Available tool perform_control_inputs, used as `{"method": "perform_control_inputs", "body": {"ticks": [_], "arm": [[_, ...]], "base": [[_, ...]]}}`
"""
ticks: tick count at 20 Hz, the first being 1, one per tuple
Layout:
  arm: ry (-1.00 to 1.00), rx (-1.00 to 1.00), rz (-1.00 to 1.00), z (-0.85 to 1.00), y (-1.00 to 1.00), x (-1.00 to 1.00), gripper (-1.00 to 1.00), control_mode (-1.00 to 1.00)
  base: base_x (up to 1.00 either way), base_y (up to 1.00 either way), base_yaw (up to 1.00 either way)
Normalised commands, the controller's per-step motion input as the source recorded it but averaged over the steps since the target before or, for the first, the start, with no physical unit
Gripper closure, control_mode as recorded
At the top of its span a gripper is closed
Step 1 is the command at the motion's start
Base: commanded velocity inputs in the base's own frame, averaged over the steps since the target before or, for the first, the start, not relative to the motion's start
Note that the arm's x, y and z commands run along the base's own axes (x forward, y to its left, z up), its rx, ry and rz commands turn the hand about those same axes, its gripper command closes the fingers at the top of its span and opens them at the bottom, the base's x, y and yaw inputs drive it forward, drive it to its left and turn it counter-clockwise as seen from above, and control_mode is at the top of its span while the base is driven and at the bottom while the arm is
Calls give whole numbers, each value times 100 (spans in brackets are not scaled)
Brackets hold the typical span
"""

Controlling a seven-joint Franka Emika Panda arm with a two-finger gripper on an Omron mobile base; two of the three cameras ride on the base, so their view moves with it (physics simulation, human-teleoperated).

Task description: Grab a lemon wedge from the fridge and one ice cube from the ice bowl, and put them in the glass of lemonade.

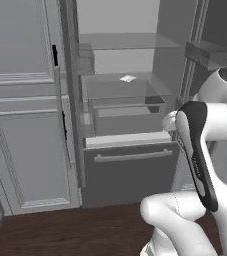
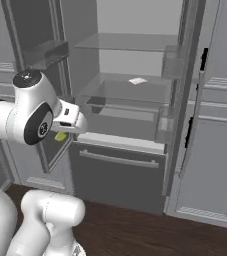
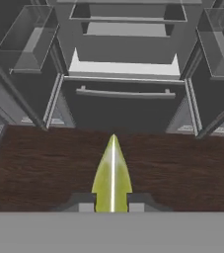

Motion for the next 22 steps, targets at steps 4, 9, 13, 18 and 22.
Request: {"method": "perform_control_inputs", "body": {"ticks": [4, 9, 13, 18, 22], "arm": [[0, 0, 0, 0, 0, 0, 100, 100], [0, 0, 0, 0, 0, 0, 100, 100], [0, 0, 0, 0, 0, 0, 100, 100], [0, 0, 0, 0, 0, 0, 100, 100], [0, 0, 0, 0, 0, 0, 100, 100]], "base": [[-92, 0, 53], [-23, 27, 70], [15, 55, 74], [45, 51, 51], [98, 15, 17]]}}
